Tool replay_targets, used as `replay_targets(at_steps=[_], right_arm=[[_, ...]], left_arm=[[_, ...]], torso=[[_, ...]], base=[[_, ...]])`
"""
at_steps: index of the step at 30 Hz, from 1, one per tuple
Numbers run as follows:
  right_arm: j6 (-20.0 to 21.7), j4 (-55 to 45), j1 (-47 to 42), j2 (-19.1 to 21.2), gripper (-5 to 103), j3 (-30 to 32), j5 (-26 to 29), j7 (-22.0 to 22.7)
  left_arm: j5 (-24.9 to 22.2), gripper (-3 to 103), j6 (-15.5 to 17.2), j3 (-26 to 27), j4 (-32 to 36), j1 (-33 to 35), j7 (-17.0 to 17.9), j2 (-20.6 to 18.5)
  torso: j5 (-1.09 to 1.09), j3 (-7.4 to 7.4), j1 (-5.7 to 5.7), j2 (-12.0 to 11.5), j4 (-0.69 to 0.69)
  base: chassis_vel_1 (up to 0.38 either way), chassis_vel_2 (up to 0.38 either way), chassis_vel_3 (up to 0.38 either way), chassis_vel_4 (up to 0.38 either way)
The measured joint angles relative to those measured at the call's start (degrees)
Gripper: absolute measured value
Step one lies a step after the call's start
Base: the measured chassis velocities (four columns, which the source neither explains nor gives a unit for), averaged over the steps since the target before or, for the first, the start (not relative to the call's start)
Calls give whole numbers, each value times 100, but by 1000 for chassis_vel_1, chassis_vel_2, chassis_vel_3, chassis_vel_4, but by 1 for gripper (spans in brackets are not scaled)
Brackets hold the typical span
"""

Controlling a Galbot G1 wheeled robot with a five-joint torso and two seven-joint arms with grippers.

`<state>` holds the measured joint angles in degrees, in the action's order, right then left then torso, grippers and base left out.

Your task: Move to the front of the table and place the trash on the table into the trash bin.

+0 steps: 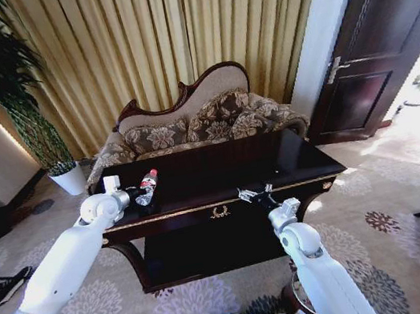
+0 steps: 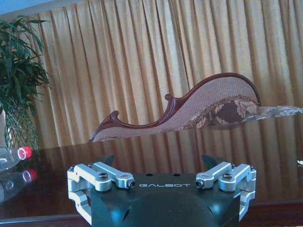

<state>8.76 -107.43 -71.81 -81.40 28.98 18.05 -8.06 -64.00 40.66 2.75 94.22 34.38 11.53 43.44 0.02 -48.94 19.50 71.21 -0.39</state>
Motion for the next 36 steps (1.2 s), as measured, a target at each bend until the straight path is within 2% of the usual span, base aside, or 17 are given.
replay_targets(at_steps=[4,6,11,17,21,23,24,26,30,36], right_arm=[[2,-84,-11,4,100,20,68,0],[62,-176,-11,34,100,34,169,0],[124,-221,4,71,100,7,235,0],[149,-205,77,79,100,-42,240,0],[159,-212,98,83,100,-43,274,0],[212,-274,90,106,100,-27,388,0],[212,-274,90,106,100,-27,388,0],[267,-342,70,142,100,-20,481,0],[277,-450,56,197,100,-37,600,0],[282,-598,21,261,100,38,758,0]], left_arm=[[62,55,10,121,90,77,-9,19],[119,51,34,325,170,142,-17,39],[146,51,-7,759,402,244,-32,59],[190,44,-117,1182,801,494,-39,1],[508,44,-360,1530,1130,807,-65,2],[997,44,-755,1813,1320,1135,-211,66],[997,44,-755,1813,1320,1135,-211,66],[1285,44,-992,2046,1481,1411,-171,223],[1576,44,-1120,2280,1604,1731,-76,429],[1697,46,-1216,2493,1750,2047,-20,535]], torso=[[-1,0,0,-1,-2],[-4,-1,0,-1,0],[-1,-1,0,-1,-1],[-1,0,0,-1,0],[0,0,0,-1,-1],[0,0,0,-1,1],[0,0,0,-1,1],[0,0,0,0,-2],[-1,0,0,0,-1],[0,0,0,0,0]], base=[[0,0,0,0],[0,0,0,0],[0,0,0,0],[0,0,0,0],[0,0,0,0],[0,0,0,0],[0,0,0,0],[0,0,0,0],[0,0,0,0],[0,0,0,0]])
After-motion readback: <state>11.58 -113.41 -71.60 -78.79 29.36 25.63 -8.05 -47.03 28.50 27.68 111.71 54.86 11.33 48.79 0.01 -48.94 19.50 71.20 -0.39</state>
